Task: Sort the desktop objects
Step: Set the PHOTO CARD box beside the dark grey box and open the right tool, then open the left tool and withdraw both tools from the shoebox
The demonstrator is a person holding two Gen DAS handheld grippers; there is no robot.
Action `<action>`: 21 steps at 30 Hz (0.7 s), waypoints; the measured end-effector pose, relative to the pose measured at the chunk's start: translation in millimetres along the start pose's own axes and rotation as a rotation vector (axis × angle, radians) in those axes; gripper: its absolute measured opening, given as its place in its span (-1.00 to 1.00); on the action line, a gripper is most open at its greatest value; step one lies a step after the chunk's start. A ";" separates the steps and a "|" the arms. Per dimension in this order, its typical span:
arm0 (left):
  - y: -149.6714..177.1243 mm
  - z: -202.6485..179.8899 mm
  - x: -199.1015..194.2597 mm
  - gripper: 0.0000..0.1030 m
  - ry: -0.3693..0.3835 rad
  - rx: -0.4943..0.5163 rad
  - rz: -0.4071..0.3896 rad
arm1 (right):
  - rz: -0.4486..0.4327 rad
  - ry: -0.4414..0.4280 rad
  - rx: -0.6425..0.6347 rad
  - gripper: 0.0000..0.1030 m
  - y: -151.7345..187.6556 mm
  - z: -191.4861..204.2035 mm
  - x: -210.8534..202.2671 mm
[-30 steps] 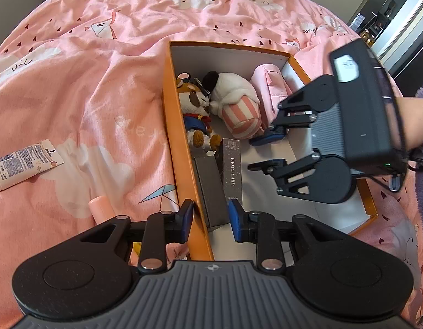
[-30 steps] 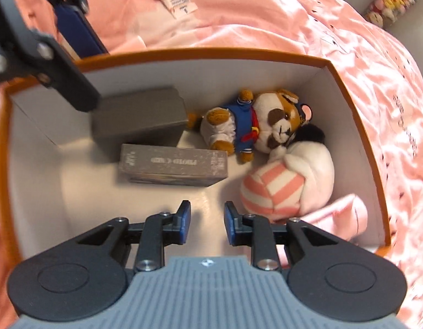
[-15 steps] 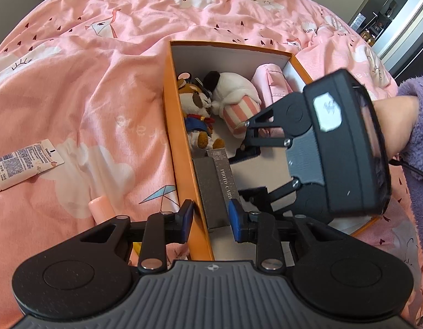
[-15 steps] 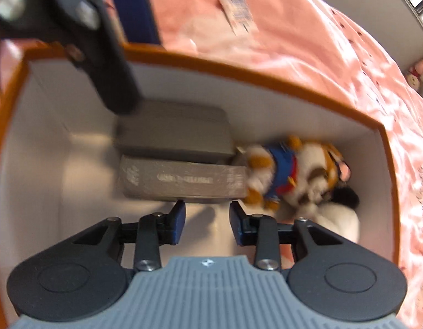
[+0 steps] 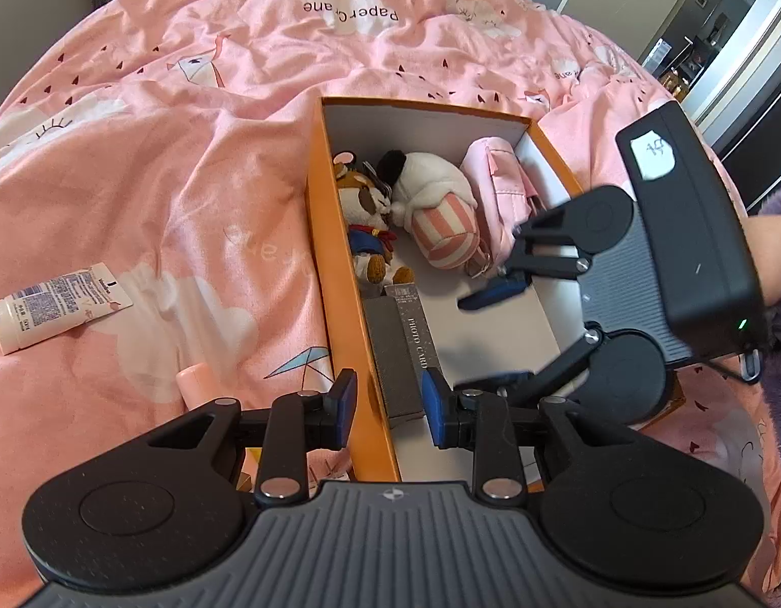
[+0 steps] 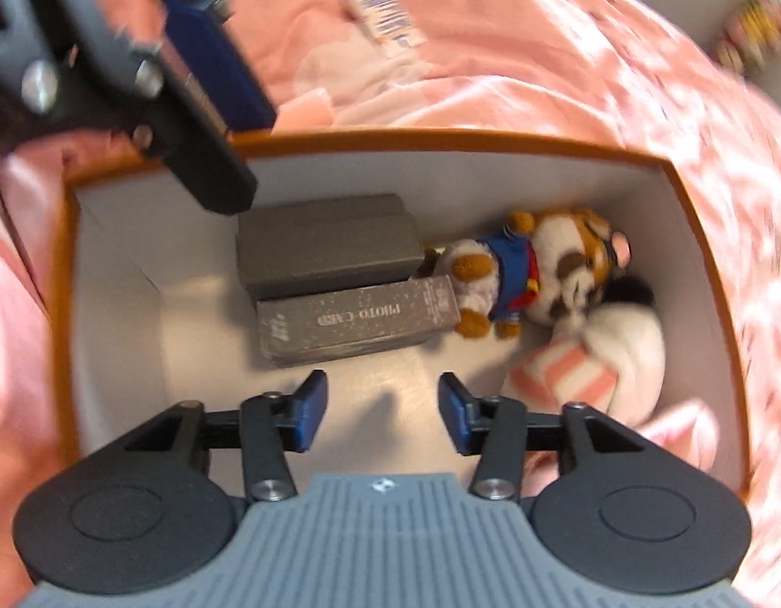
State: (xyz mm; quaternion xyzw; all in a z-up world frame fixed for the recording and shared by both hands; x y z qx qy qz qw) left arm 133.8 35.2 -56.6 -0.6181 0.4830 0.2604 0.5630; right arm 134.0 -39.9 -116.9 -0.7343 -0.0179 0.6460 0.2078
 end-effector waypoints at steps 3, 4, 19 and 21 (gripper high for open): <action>2.2 0.2 -5.3 -0.38 -0.001 -0.008 -0.013 | -0.009 -0.090 0.162 0.29 3.7 9.9 -8.9; 3.2 0.4 -7.0 -0.38 -0.001 -0.013 -0.017 | 0.000 -0.108 0.227 0.35 3.2 11.1 -7.8; 18.0 12.1 -21.8 -0.38 -0.007 -0.068 -0.043 | 0.002 -0.070 0.515 0.16 -20.0 -0.3 34.5; 18.0 12.9 -22.9 -0.38 -0.005 -0.071 -0.048 | -0.008 -0.048 0.499 0.12 -22.3 -5.6 40.0</action>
Point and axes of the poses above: each gripper's, at about its wrist camera, not at the fingertips, and x roughly the way its jaws point, z to its left, y to its underside, the point moved 8 cm from there along x, roughly the way its jaws point
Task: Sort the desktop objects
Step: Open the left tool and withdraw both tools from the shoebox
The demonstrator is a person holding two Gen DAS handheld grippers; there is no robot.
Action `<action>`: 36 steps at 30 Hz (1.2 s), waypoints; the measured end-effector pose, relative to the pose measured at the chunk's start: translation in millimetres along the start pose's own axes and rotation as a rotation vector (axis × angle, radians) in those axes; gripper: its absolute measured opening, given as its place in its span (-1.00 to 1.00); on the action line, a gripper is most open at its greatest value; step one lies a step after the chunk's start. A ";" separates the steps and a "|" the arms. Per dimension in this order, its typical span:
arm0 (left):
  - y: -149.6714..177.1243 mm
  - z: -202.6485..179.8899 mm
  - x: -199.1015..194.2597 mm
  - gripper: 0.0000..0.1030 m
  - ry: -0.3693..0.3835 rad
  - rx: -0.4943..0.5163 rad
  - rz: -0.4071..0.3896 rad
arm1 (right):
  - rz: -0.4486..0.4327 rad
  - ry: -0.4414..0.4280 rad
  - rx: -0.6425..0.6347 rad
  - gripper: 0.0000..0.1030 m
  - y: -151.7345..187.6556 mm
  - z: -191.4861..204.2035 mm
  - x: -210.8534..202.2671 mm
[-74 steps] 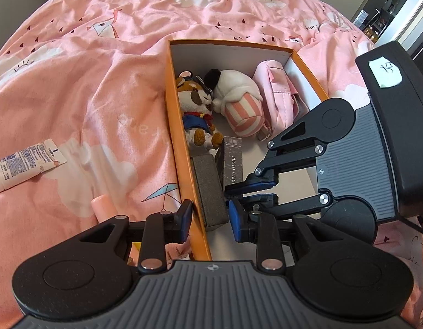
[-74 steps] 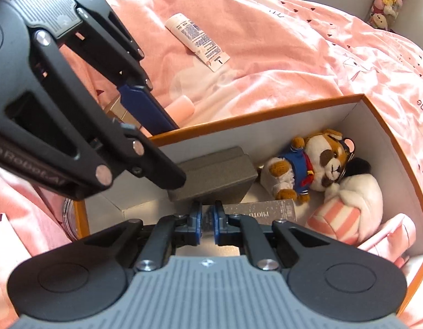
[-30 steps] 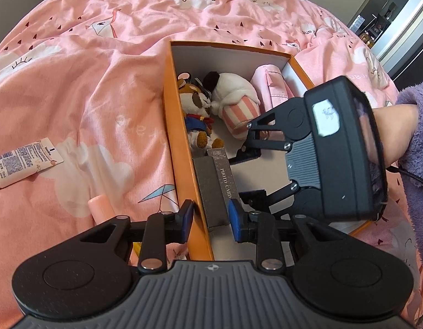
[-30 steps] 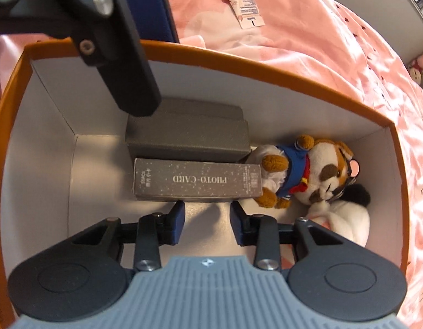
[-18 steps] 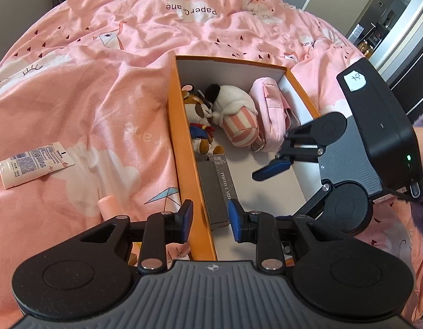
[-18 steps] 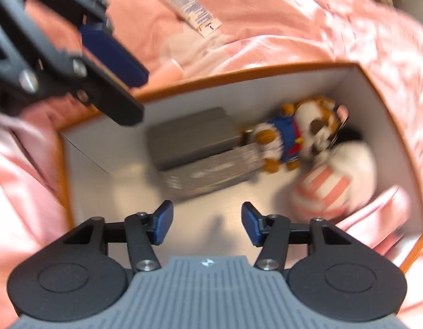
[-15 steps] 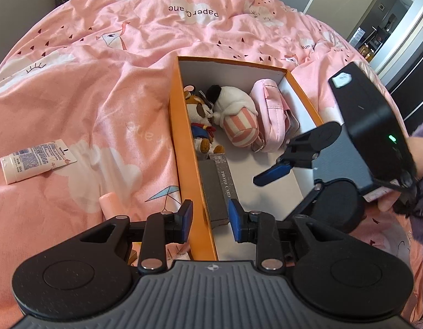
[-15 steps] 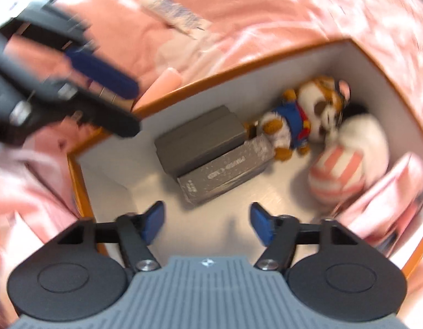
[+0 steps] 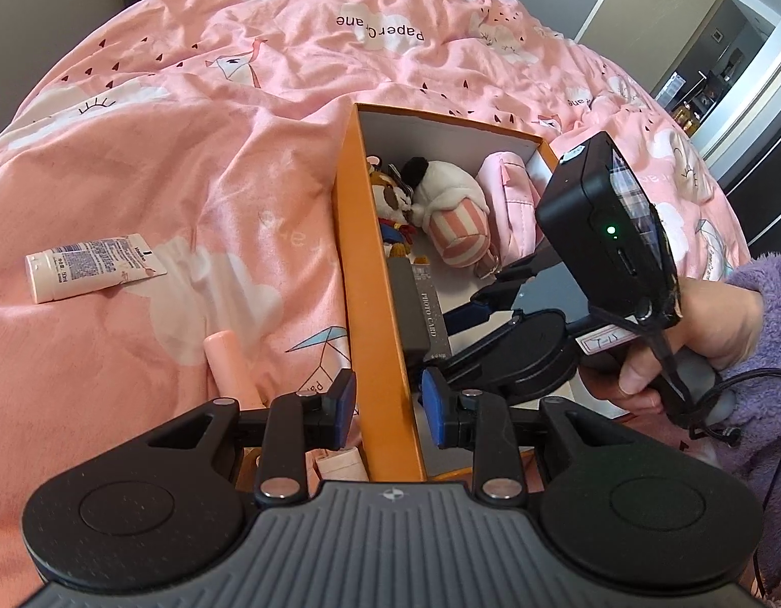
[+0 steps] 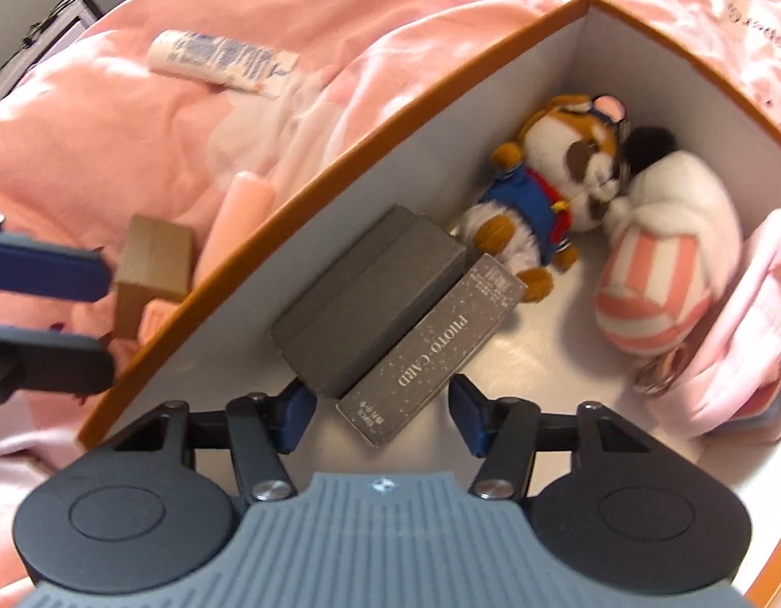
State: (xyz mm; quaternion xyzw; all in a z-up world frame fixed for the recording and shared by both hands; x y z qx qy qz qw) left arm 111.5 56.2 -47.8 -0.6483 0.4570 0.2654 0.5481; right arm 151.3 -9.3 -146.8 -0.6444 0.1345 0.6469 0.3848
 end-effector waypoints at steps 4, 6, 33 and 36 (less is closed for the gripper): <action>0.3 3.5 -1.2 -0.38 0.002 -0.006 -0.006 | -0.019 0.008 0.007 0.05 -4.7 -7.6 2.1; 0.7 5.8 -1.1 -0.37 -0.001 -0.012 -0.006 | -0.025 0.012 0.001 0.05 -5.8 -8.5 2.0; 5.3 17.9 -19.4 -0.38 -0.023 -0.002 -0.024 | -0.021 0.035 -0.188 -0.37 16.1 4.4 -25.8; 6.7 32.5 -31.1 -0.38 -0.052 -0.012 -0.036 | -0.085 0.055 -0.173 -0.31 13.6 11.0 -54.0</action>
Point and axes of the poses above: each gripper's, at about its wrist camera, not at the fingertips, and x roughly the way its jaws point, z to its left, y to its underside, the point moved 8 cm from there along x, roughly the way its jaws point
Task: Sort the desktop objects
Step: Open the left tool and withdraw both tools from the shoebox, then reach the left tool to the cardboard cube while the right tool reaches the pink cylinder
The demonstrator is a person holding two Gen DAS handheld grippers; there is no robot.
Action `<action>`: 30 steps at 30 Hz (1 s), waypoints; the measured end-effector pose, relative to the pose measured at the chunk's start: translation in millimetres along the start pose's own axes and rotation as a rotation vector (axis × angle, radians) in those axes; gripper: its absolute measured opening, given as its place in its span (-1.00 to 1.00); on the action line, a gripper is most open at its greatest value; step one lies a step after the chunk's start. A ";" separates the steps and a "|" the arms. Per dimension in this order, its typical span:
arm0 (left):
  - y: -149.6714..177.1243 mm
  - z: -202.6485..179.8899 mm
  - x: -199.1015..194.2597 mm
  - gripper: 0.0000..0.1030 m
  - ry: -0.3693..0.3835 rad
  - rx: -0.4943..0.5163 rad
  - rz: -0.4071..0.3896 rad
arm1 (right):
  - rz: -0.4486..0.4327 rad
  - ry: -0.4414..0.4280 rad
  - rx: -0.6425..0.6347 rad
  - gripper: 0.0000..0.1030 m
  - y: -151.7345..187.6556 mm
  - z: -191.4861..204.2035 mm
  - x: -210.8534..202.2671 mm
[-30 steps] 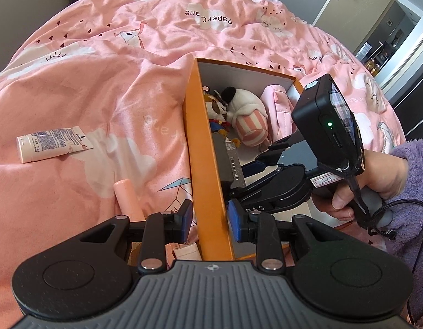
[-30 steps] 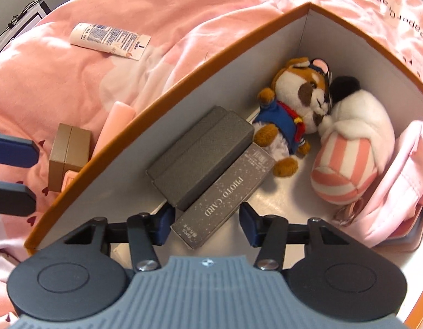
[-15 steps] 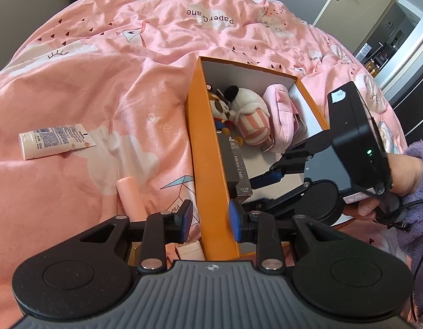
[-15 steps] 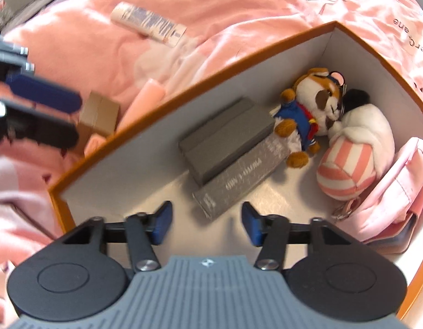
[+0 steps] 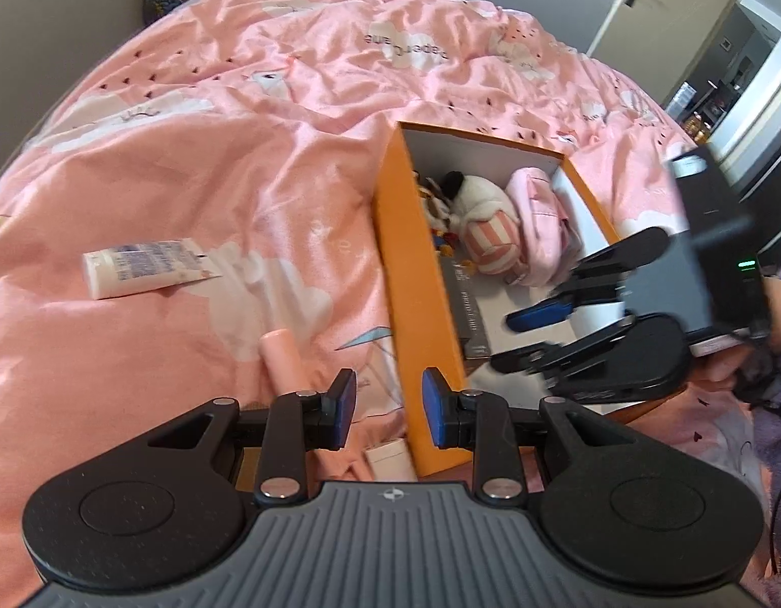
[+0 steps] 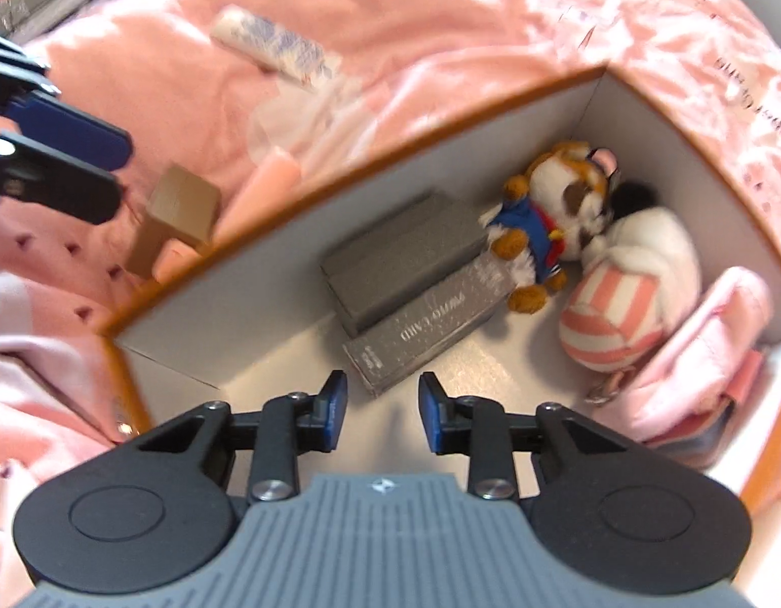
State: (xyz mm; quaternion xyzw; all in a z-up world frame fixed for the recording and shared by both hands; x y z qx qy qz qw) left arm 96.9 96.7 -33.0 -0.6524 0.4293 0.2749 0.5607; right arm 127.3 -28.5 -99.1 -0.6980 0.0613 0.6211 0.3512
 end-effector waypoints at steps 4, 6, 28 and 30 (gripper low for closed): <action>3.7 20.5 -12.2 -0.37 -0.055 0.013 -0.009 | -0.128 0.022 0.004 -0.31 -20.6 13.0 -40.1; 9.6 28.1 -14.2 -0.35 -0.060 0.018 0.010 | -0.166 0.007 0.008 -0.31 -32.7 22.4 -50.8; 43.1 87.0 21.1 -0.08 0.000 -0.473 0.056 | 0.095 0.031 -0.307 -0.66 -80.4 106.1 54.4; 44.2 92.2 21.0 -0.08 -0.007 -0.503 0.048 | 0.127 0.027 -0.307 -0.66 -81.0 104.8 65.1</action>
Point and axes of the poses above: each gripper's, at about its wrist camera, not at the fingertips, and x roughly the way its jaws point, z to its left, y to its underside, the point moved 8 cm from there along x, roughly the way its jaws point
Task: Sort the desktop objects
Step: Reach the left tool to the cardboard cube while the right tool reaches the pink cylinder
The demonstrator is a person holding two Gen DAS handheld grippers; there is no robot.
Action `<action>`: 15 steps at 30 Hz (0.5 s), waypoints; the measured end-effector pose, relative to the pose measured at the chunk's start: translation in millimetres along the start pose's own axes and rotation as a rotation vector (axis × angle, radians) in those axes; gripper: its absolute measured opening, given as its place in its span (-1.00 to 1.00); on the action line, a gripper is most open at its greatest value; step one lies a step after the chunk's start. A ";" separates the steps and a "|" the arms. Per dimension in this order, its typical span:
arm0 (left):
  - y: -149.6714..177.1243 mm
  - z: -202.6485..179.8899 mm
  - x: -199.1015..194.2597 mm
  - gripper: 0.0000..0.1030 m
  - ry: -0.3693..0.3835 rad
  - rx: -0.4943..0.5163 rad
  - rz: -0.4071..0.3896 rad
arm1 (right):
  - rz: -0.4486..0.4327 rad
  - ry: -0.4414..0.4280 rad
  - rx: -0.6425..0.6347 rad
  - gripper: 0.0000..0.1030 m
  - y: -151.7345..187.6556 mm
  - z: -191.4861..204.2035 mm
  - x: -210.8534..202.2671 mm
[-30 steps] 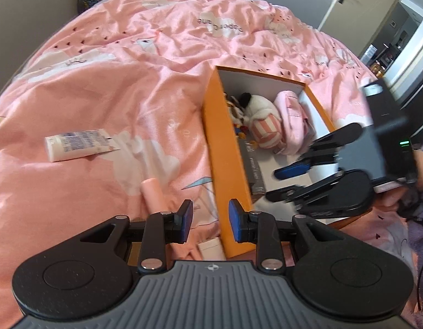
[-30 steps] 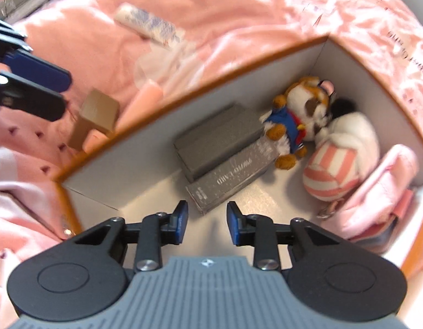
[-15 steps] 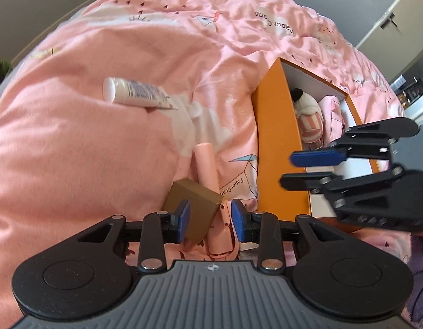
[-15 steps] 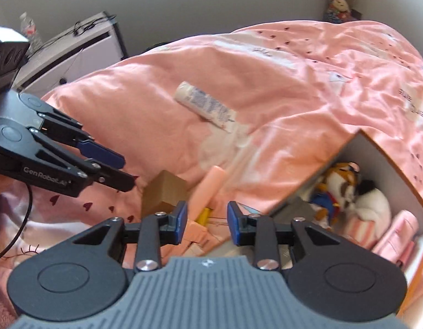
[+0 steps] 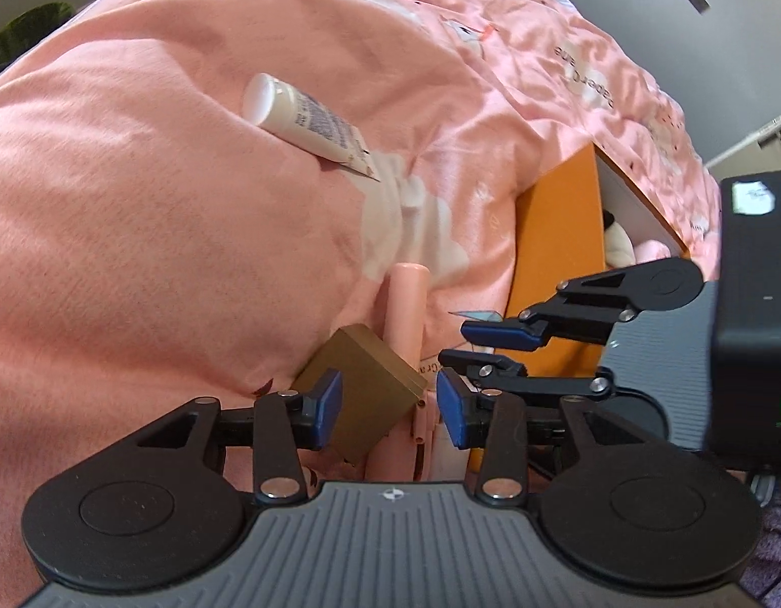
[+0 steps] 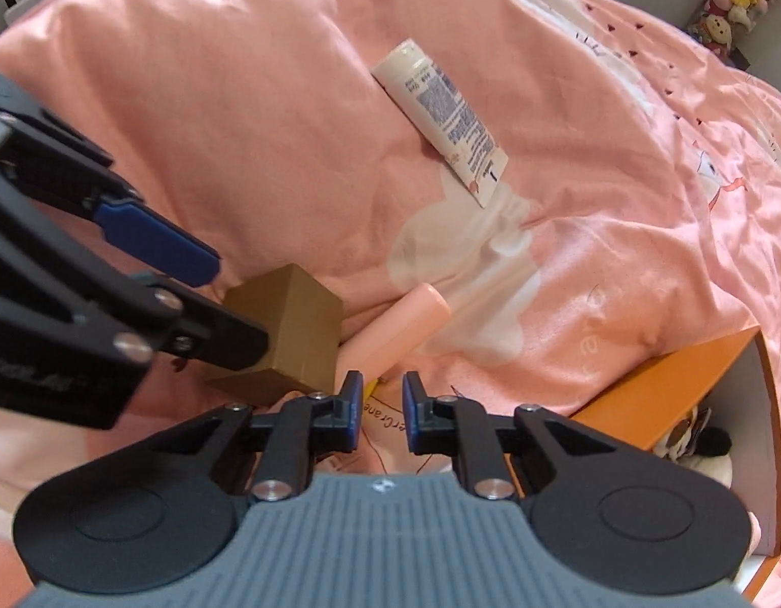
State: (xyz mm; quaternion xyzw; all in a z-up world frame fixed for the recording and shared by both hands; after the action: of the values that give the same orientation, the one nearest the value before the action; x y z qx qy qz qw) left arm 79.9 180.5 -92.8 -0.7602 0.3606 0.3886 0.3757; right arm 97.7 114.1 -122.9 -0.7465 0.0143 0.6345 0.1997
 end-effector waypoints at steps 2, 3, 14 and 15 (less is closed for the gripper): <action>-1.4 4.8 0.1 -0.08 0.001 -0.027 -0.005 | 0.029 -0.009 -0.002 -0.66 -0.4 0.4 9.7; -2.1 6.8 0.6 -0.08 0.005 -0.041 -0.005 | 0.045 -0.013 -0.003 -0.66 0.4 1.1 14.3; -2.3 15.6 6.7 0.04 0.009 -0.086 0.011 | 0.008 -0.261 0.150 -0.85 2.4 4.3 15.8; -1.7 15.3 7.2 0.04 0.007 -0.087 0.016 | 0.005 -0.296 0.168 -0.85 3.0 5.0 14.2</action>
State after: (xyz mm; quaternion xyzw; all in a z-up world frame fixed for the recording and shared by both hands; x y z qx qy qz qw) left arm 79.6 192.5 -104.9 -0.7742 0.3509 0.4043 0.3378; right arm 94.9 116.2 -137.8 -0.6255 0.0395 0.7346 0.2599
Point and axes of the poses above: each gripper's, at about its wrist camera, not at the fingertips, and x roughly the way its jaws point, z to its left, y to its underside, the point moved 8 cm from there along x, roughly the way its jaws point
